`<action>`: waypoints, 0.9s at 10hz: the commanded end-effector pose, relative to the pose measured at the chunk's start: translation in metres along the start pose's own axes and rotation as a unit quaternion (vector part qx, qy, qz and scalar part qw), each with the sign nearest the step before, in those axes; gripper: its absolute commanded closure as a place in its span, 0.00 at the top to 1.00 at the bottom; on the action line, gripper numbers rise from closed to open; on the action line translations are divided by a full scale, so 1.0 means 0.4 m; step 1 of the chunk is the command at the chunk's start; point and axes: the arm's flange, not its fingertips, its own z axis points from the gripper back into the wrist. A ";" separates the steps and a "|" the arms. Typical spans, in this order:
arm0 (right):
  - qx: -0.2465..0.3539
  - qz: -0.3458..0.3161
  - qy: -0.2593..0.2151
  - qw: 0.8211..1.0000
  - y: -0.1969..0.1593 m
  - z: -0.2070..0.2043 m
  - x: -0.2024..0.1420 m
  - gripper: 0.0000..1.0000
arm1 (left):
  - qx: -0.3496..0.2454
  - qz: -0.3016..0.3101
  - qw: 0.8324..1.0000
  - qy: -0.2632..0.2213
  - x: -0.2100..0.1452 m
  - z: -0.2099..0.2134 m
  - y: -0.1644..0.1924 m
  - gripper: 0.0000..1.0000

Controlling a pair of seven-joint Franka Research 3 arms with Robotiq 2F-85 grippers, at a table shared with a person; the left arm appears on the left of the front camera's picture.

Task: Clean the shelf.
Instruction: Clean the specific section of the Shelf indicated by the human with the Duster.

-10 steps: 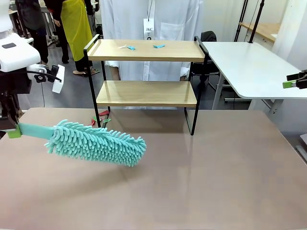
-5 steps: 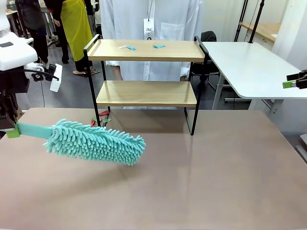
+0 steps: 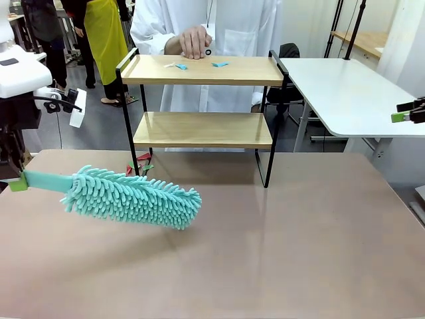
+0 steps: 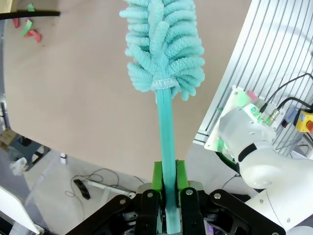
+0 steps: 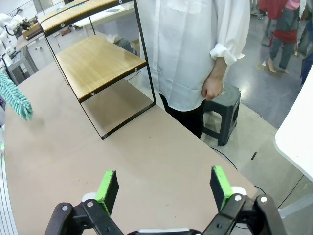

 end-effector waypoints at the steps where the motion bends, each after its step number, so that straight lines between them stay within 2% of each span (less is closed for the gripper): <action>1: 0.000 0.002 -0.001 1.000 0.004 -0.001 0.005 1.00 | 0.008 -0.004 1.000 -0.003 -0.009 -0.007 0.000 0.13; 9: 0.000 0.002 -0.001 1.000 0.004 -0.001 0.005 1.00 | 0.008 -0.004 1.000 -0.003 -0.009 -0.007 0.000 0.13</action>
